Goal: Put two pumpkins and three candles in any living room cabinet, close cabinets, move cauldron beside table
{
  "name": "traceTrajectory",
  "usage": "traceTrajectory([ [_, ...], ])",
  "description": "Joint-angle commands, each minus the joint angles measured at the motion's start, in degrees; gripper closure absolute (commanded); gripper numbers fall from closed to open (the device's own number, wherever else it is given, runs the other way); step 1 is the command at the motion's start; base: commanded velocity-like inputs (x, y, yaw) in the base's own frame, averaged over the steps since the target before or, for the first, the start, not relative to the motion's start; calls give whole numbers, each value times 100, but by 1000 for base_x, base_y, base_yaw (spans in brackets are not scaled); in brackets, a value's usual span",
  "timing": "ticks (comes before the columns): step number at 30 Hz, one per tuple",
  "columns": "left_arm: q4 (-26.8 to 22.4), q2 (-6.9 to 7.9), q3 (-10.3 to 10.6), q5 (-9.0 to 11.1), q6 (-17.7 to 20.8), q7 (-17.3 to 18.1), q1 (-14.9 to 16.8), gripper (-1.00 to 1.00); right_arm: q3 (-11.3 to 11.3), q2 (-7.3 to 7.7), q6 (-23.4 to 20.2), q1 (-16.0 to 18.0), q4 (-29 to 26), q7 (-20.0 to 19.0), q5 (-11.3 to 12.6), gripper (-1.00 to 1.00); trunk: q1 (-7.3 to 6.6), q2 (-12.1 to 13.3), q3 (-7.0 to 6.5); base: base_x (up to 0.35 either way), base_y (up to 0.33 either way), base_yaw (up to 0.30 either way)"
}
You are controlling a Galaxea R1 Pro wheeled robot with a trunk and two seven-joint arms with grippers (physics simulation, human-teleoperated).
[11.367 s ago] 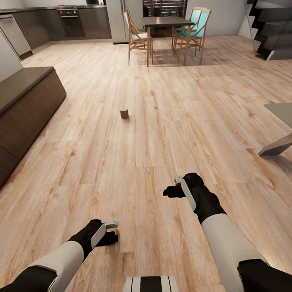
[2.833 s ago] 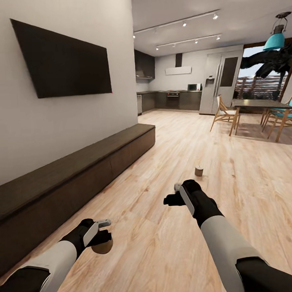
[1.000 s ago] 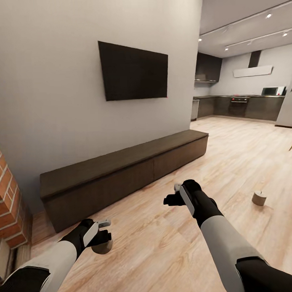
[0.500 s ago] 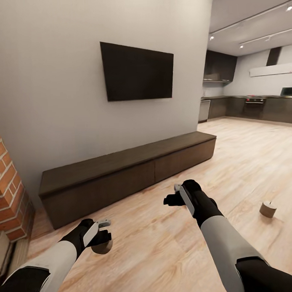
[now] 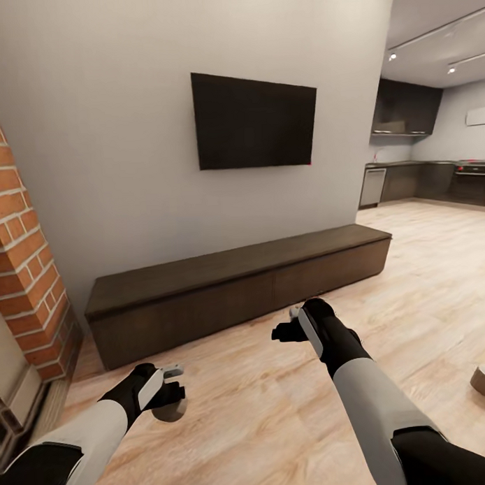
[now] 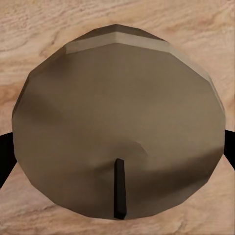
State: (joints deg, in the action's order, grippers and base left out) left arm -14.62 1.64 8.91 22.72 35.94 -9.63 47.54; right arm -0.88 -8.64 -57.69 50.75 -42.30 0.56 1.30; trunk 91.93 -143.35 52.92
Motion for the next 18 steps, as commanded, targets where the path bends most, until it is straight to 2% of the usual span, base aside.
traceTrajectory([
  [1,-13,6,41,57,27,-37,1,100,-9,2,-23,3,-6,6,11,-100,0,-2,2,123,-58,268],
  [9,-10,12,41,57,27,-38,1,100,-15,2,-23,3,-6,6,11,-100,0,-2,-31,114,-12,268],
  [18,-6,17,41,57,27,-39,1,100,-17,2,-23,4,3,6,11,-100,0,-2,-68,14,-9,268],
])
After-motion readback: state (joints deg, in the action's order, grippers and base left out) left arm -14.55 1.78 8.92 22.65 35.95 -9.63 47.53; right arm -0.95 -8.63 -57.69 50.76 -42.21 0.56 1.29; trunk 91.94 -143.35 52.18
